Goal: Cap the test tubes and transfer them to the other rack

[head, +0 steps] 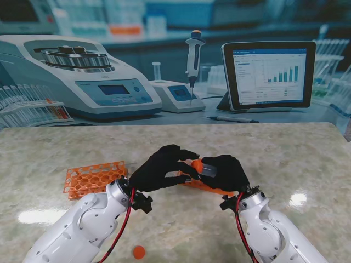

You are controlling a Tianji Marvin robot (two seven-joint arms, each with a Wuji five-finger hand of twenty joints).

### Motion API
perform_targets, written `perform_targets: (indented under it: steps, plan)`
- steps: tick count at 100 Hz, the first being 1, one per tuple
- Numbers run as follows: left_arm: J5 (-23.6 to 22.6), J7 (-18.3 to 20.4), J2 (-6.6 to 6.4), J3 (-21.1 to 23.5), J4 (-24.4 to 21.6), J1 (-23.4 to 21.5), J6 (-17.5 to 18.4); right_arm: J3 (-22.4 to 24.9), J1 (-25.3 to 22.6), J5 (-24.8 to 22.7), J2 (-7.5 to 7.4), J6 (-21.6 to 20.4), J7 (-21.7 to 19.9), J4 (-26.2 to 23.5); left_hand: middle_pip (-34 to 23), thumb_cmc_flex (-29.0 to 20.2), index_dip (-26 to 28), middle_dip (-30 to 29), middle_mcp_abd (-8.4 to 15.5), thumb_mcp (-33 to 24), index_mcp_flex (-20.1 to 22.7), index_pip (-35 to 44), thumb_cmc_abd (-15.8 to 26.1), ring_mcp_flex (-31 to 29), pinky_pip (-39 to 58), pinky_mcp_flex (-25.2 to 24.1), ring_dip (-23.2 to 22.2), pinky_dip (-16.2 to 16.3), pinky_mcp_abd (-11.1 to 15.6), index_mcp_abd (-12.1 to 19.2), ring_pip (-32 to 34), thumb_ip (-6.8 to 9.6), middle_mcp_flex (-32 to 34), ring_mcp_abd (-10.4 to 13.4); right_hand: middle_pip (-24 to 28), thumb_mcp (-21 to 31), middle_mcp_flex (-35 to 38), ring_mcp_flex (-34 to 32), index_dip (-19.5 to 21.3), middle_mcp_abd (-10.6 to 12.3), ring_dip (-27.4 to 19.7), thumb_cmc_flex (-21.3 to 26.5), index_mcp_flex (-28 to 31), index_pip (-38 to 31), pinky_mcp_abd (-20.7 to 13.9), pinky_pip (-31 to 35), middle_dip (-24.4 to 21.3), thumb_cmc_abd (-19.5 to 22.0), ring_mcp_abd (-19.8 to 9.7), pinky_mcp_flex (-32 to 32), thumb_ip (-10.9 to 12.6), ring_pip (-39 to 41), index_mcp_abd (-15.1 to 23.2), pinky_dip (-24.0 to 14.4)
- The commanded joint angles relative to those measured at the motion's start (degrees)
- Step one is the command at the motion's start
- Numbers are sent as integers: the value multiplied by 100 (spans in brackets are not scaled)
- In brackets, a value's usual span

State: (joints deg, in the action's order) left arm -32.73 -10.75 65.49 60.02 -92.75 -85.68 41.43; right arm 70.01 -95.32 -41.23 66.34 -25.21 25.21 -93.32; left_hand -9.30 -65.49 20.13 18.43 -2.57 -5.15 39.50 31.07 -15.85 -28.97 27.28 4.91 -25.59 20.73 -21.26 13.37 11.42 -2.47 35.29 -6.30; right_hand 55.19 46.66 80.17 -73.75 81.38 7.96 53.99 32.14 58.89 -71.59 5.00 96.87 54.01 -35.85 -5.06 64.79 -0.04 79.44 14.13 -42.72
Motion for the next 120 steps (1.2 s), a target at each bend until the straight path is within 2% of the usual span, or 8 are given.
perform_targets:
  steps: [1, 22, 42, 64, 65, 66, 72, 120]
  plan:
    - [12, 5, 1, -2, -75, 14, 4, -6, -46, 16, 17, 21, -17, -37, 107, 43, -159, -94, 30, 102, -235, -283, 122, 84, -222, -116, 47, 68, 95, -165, -115, 205, -25, 7, -21, 52, 154, -196, 190, 14, 39, 153, 81, -456, -85, 165, 99, 128, -382, 92, -105, 202, 389, 25]
    - [-79, -103, 21, -50, -138, 61, -112, -23, -40, 32, 18, 21, -24, -18, 52, 463, -434, -7, 115, 94, -557, -1045, 206, 115, -253, -115, 27, 113, 106, -1063, -111, 241, -163, 34, -21, 54, 154, -196, 191, 14, 39, 152, 81, -456, -85, 165, 99, 128, -382, 92, -105, 202, 389, 25]
    - [-34, -91, 32, -138, -107, 173, -233, -27, -43, 42, 18, 26, -33, -15, 42, 673, -509, 31, 92, 67, -685, -1320, 73, 218, -287, -148, 31, 139, 98, -1482, -144, 217, -292, 62, -21, 51, 154, -194, 191, 14, 37, 157, 81, -456, -84, 165, 99, 130, -377, 92, -106, 199, 389, 25]
    - [-80, -108, 34, -197, -12, 282, -357, -29, -45, 28, 16, 5, -34, -18, 61, 839, -528, 48, 72, 43, -753, -1516, -300, 338, -315, -171, 34, 178, 100, -1628, -170, 179, -439, 116, -22, 53, 149, -195, 191, 8, 35, 159, 81, -456, -84, 165, 99, 128, -374, 92, -105, 195, 389, 25]
    - [-89, -110, 33, -198, -8, 285, -361, -29, -45, 28, 16, 5, -33, -18, 66, 1106, -439, 52, 71, -512, -738, -1593, -438, 341, -357, -163, 38, 250, 101, -1638, -170, 90, -442, 114, -22, 55, 149, -195, 191, 8, 35, 161, 81, -456, -84, 165, 99, 131, -374, 92, -104, 195, 389, 25]
    - [-99, -113, 33, -198, -4, 288, -365, -29, -45, 28, 16, 4, -33, -19, 66, 1248, -394, 55, 69, -784, -729, -1630, -525, 342, -376, -156, 39, 286, 100, -1643, -169, 43, -438, 117, -22, 53, 149, -195, 191, 8, 35, 157, 81, -456, -84, 165, 99, 132, -374, 92, -105, 195, 389, 25]
    - [-147, -138, 33, -204, 16, 300, -377, -31, -47, 25, 15, 2, -34, -21, 64, 1409, -362, 57, 70, -1083, -712, -1663, -681, 348, -389, -145, 41, 318, 97, -1662, -170, 0, -437, 122, -22, 54, 149, -195, 191, 8, 35, 158, 81, -456, -84, 165, 99, 133, -374, 92, -105, 195, 389, 25]
    - [-171, -192, 50, -324, 130, 401, -514, -28, -75, 0, 12, -53, -26, -48, 35, 1580, -355, 72, 64, -1395, -683, -1598, -716, 317, -355, -132, 33, 296, 95, -1680, -149, -38, -407, 117, -26, 47, 142, -195, 191, 16, 35, 158, 81, -456, -84, 166, 99, 136, -374, 92, -106, 196, 389, 25]
